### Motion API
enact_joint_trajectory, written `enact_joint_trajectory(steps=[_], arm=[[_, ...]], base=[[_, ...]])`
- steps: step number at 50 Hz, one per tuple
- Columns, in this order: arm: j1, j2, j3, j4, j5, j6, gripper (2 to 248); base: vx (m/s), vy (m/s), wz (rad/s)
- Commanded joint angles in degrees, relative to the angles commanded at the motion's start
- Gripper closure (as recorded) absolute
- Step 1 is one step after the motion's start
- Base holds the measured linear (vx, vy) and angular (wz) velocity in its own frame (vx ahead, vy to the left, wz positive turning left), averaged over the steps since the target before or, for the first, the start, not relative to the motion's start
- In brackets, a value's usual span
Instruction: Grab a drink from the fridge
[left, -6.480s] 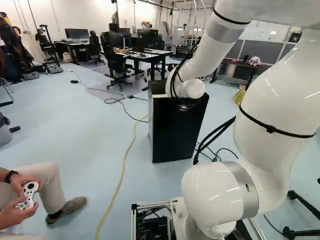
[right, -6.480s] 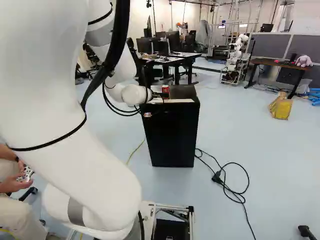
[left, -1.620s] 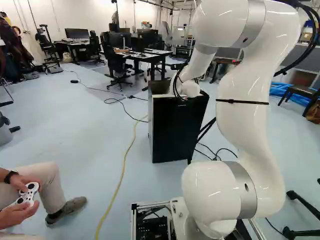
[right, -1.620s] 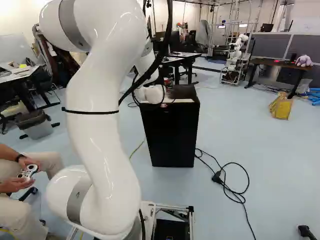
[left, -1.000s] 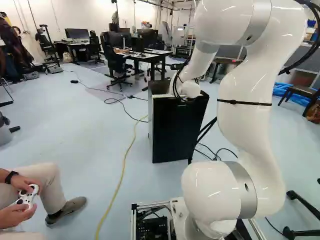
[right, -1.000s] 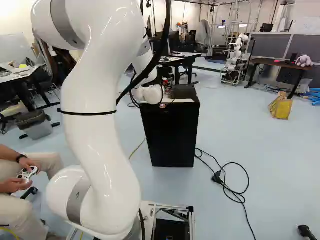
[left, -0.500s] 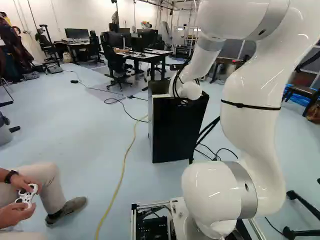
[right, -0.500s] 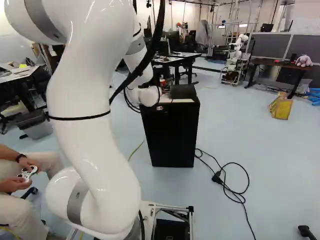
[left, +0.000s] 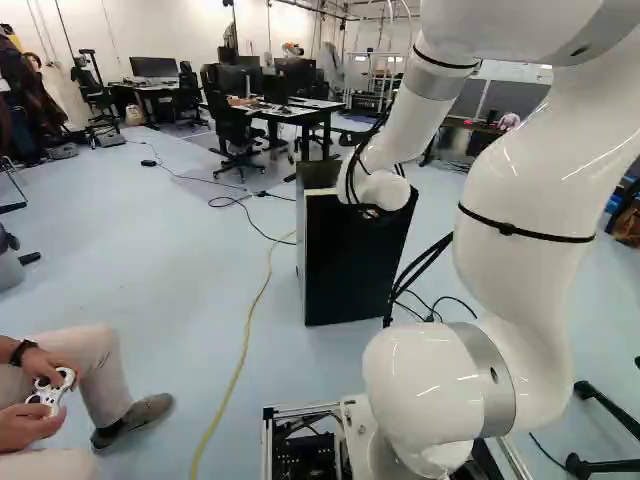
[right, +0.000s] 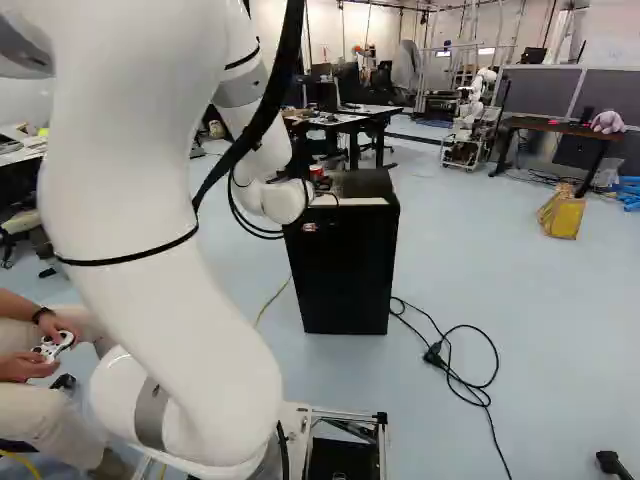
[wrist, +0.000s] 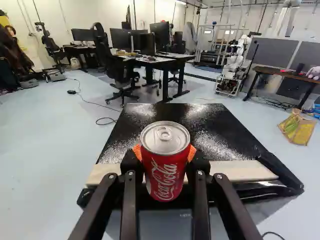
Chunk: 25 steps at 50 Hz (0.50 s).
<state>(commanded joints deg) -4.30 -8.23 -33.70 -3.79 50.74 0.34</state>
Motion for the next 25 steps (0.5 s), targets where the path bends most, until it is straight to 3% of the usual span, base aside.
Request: enact_joint_trajectory(steps=[25], arm=[[1.94,10.93,12.94,1.71,-0.33,-0.16,152]], base=[[0.000,0.000,0.000]])
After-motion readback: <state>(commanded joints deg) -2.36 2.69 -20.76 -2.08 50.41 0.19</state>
